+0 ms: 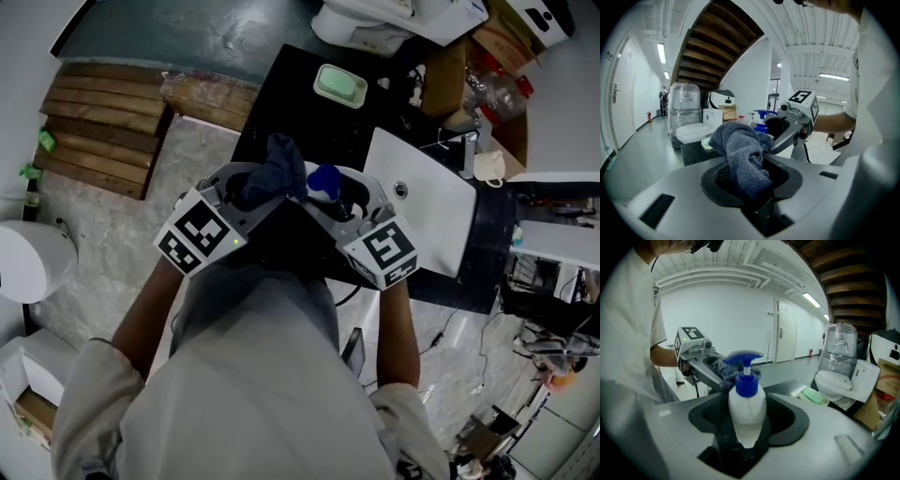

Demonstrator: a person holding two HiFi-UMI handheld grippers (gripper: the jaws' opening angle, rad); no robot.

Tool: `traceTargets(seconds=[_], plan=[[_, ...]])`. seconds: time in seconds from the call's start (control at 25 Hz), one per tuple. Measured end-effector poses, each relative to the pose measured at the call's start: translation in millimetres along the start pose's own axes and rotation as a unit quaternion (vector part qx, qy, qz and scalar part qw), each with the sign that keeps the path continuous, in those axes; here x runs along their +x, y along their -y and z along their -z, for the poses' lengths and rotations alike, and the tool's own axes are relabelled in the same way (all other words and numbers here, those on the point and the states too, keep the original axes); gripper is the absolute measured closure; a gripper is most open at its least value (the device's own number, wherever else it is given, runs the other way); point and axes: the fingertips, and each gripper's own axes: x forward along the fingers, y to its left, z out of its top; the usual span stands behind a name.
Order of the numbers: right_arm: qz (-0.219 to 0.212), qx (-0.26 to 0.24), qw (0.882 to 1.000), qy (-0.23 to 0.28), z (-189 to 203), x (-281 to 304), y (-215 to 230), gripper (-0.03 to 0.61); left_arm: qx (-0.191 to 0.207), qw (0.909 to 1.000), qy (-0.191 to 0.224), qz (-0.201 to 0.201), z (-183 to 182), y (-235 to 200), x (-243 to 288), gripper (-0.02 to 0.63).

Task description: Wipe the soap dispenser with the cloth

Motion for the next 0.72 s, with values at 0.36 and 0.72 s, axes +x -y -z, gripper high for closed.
traceTargets(seconds=[0.36, 0.72], plan=[[-0.002, 0.0, 1.0, -0.003, 2, 0, 2, 0.333, -0.001, 0.9997, -0.023, 0.011, 14, -1, 7, 0.505], [-0.005, 0.005, 1.0, -0.004, 1, 1, 0, 0.333, -0.006, 0.9989, -0.042, 0.017, 26, -4, 12, 0.505]])
